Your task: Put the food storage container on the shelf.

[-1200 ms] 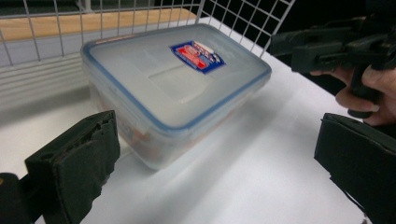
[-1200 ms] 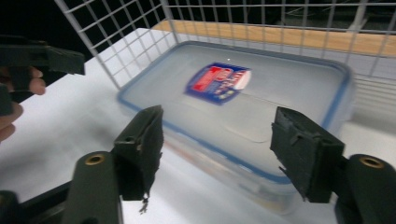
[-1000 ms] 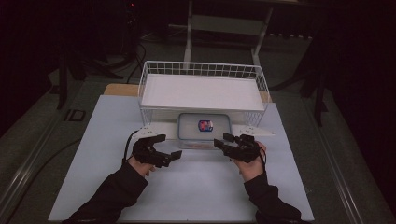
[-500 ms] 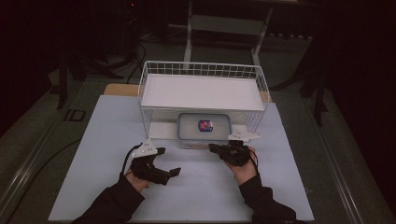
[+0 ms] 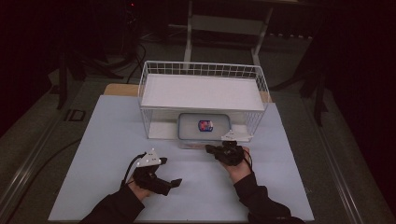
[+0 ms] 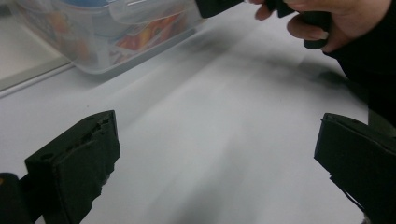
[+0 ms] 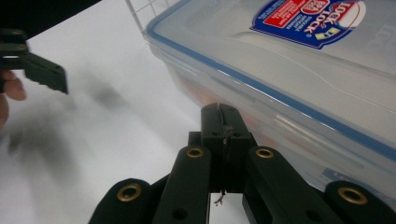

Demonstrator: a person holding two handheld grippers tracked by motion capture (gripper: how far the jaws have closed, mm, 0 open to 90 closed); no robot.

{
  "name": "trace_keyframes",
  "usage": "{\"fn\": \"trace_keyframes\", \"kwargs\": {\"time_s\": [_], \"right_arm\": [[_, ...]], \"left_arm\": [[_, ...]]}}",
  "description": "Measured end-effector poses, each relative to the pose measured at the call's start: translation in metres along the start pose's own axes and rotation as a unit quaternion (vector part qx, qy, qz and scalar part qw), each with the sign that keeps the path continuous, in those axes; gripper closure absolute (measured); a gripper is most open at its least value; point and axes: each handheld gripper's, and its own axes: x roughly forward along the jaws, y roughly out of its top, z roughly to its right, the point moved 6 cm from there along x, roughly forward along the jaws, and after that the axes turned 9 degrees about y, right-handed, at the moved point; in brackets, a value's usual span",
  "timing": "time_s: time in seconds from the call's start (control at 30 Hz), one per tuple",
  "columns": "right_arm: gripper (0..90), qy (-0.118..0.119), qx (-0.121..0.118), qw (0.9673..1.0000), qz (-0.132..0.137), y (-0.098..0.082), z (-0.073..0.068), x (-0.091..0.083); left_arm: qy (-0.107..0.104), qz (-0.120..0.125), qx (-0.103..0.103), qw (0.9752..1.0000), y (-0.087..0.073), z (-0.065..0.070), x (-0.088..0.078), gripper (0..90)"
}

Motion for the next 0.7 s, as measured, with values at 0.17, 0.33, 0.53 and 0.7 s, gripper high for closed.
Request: {"fn": "trace_keyframes", "kwargs": {"time_s": [0.17,0.33,0.53,0.7], "right_arm": [[90.0,-0.009,0.003,1.0,0.0,0.004,0.006,0.004],[90.0,-0.011,0.007,0.9999,0.003,0.009,0.009,0.009],[90.0,-0.018,0.008,0.9997,0.012,0.017,0.017,0.015],[90.0,-0.028,0.004,0.9995,0.016,0.024,0.024,0.02]], "left_arm": [[-0.002,0.005,0.0,1.0,0.001,0.001,0.0,0.3],[0.01,0.019,-0.003,0.9998,0.004,-0.003,-0.004,0.3],[0.005,0.033,0.001,0.9995,0.008,-0.003,-0.007,0.3],[0.008,0.029,0.002,0.9995,0.007,-0.004,-0.006,0.3]]}}
